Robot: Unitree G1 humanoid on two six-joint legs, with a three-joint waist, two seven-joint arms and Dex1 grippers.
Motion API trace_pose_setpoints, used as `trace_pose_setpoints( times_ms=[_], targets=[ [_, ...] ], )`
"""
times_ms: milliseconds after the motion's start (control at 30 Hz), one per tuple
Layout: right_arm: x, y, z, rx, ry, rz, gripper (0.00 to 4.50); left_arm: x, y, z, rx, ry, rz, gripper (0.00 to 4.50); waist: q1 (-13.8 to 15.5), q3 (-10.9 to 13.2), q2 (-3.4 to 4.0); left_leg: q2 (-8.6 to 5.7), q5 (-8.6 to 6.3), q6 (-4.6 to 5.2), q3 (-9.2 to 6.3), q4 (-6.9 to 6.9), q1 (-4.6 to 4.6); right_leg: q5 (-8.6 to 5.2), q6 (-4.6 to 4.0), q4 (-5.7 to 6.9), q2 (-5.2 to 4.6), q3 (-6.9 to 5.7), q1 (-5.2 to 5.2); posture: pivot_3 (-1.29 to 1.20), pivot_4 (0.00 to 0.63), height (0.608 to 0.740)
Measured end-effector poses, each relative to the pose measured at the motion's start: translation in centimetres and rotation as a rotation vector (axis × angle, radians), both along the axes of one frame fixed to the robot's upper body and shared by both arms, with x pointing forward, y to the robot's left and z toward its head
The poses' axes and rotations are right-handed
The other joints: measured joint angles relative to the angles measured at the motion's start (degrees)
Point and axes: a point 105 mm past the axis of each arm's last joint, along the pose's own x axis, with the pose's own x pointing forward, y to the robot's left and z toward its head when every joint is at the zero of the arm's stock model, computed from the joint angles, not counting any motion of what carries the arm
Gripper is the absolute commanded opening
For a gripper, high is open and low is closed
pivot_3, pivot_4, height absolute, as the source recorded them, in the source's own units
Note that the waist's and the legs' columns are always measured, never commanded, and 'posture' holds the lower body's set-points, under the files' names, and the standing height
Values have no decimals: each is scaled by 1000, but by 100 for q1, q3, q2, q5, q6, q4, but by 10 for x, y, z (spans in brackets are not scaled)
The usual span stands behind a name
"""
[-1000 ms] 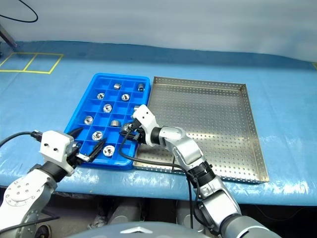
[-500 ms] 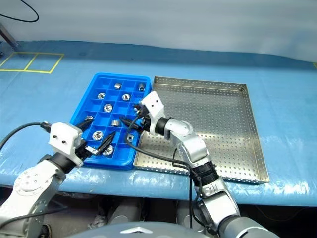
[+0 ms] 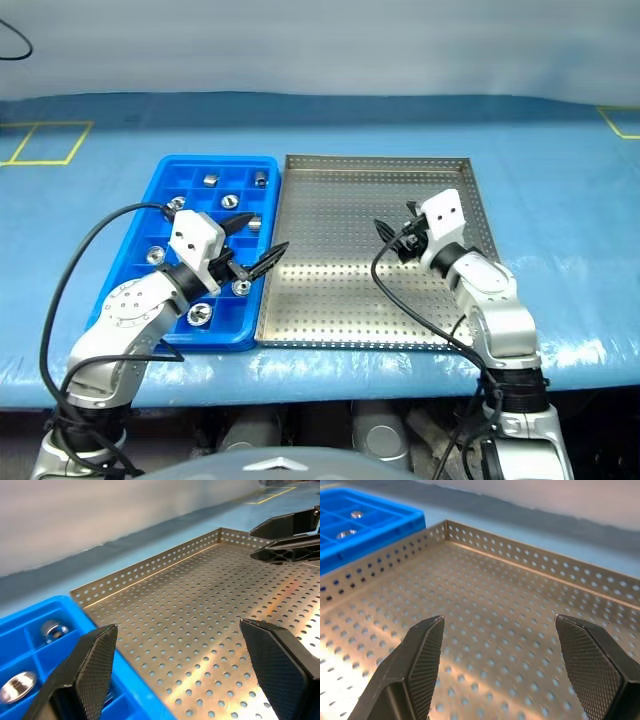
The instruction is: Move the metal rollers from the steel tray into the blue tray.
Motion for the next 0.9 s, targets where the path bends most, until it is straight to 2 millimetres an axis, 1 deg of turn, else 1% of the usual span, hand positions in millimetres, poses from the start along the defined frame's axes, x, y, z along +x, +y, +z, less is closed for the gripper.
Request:
trace_pose_setpoints(
  times_ms=[100,200,367,467,533,633,833,900],
  targets=[
    [-14,-17,-8,-35,53,4,4490,7,-8,0,5,-9,-47,4291,-154,0,0,-1,-3,6,12,9,1,4,11,0,8,11,4,-323,150,740],
    [-21,-22,-3,-41,46,30,4490,12,-9,-3,8,-2,-69,4291,-363,1,-1,0,-5,11,25,15,8,7,29,1,13,29,10,-337,150,740],
    [-32,-9,15,-42,-12,158,4490,9,-12,-6,28,5,-121,4291,-646,2,-4,1,-6,14,29,21,12,10,37,1,16,35,15,-342,150,740],
    [-32,-2,20,-53,-35,201,4490,8,-3,-8,54,8,-102,4291,-772,2,-4,3,-7,14,26,19,17,10,38,3,17,44,14,-331,150,740],
    [-30,6,25,-59,-51,237,4490,6,8,-11,69,11,-64,4291,-852,3,-5,3,-7,15,27,16,20,11,39,3,17,52,14,-311,150,740],
    [-28,16,28,-65,-57,289,4490,3,16,-12,73,4,-17,4291,-859,5,-8,2,-7,16,25,17,19,12,40,2,15,50,14,-282,150,740],
    [-21,32,23,-61,-26,373,4490,-5,22,-8,78,-28,34,4291,-701,8,-12,0,-9,20,24,18,19,13,41,2,8,54,11,-247,150,740],
    [-21,40,23,-59,-23,414,4490,-6,25,-6,78,-40,53,4291,-638,8,-12,1,-9,19,21,17,19,13,41,2,6,52,10,-237,150,740]
  ],
)
